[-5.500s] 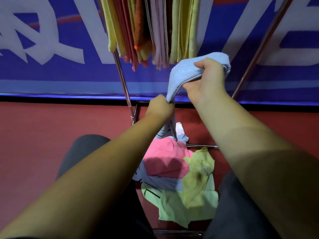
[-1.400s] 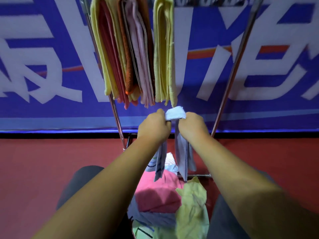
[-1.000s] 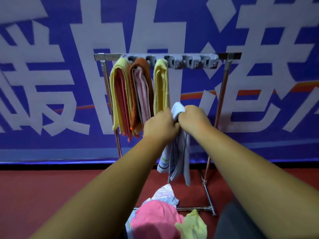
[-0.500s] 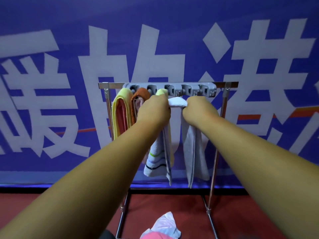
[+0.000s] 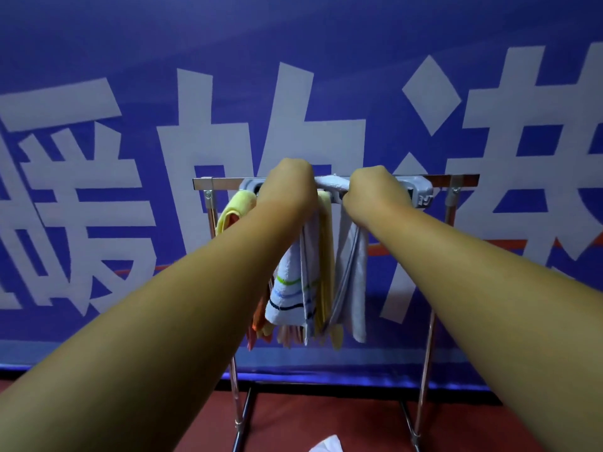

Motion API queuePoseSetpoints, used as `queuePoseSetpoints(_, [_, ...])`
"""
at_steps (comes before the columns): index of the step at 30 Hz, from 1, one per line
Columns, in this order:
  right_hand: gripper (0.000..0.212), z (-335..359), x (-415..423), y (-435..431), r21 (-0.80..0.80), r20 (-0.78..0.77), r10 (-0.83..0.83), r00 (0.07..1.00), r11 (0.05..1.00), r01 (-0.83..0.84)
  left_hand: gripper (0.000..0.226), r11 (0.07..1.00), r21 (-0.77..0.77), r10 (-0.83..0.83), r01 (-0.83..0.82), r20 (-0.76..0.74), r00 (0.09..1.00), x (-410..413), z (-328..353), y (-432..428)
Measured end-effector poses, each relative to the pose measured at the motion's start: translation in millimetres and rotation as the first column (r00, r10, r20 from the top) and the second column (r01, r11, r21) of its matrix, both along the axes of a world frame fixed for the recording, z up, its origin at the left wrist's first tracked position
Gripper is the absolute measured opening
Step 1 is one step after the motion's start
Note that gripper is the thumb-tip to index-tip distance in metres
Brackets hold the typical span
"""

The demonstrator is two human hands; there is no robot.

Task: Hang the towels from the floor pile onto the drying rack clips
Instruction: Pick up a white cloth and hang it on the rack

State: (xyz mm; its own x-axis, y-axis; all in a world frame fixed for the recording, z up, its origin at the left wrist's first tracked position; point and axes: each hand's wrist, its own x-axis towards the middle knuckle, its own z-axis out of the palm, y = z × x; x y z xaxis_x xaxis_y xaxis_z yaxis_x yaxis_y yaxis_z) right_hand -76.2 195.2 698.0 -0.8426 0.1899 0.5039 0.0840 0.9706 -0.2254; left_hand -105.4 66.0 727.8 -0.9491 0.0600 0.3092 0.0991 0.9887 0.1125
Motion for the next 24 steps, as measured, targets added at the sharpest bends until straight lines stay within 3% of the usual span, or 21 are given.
queuePoseSetpoints(2, [0.008, 0.8, -10.8, 1.2, 0.013, -0.007, 0.014, 1.000, 1.000, -0.014, 0.042, 0.994, 0.094, 0.038, -0.048, 0.109, 0.993, -7.5, 17.3, 3.8])
queuePoseSetpoints(7, [0.015, -1.6, -32.2, -3.6, 0.104, 0.002, 0.043, 0.999, 0.994, -0.043, 0.046, 0.981, 0.096, 0.152, -0.168, 0.155, 0.976, -64.4, 2.4, -11.8])
queuePoseSetpoints(9, [0.018, -3.6, -38.4, -6.7, 0.109, 0.015, 0.051, 0.999, 0.993, -0.053, 0.043, 0.982, 0.109, 0.137, -0.152, 0.132, 0.982, -88.8, -5.6, -14.8])
queuePoseSetpoints(12, [0.024, -11.8, -48.4, -6.0, 0.127, 0.035, 0.057, 0.998, 0.990, -0.061, 0.032, 0.996, 0.074, 0.054, -0.056, 0.029, 0.998, -49.8, -6.6, -12.9])
queuePoseSetpoints(14, [0.025, -17.5, -52.5, -2.2, 0.170, 0.044, 0.035, 0.998, 0.985, -0.042, 0.025, 0.999, -0.037, 0.006, -0.009, -0.094, 0.996, -41.1, -17.0, -10.7])
queuePoseSetpoints(17, [0.022, -20.9, -57.3, 1.4, 0.207, 0.094, -0.016, 0.995, 0.978, -0.004, 0.034, 0.985, -0.168, -0.062, 0.031, -0.181, 0.982, -33.1, -27.9, -8.3])
queuePoseSetpoints(20, [0.021, -20.2, -59.0, 3.0, 0.190, 0.120, -0.026, 0.992, 0.982, 0.003, 0.031, 0.996, -0.065, -0.066, 0.060, -0.098, 0.993, -37.9, -26.9, -4.0])
queuePoseSetpoints(24, [0.014, -22.5, -59.9, 4.3, 0.191, 0.039, 0.010, 0.999, 0.981, -0.017, 0.028, 0.999, 0.045, 0.006, -0.006, -0.003, 1.000, -45.5, -22.5, -2.3])
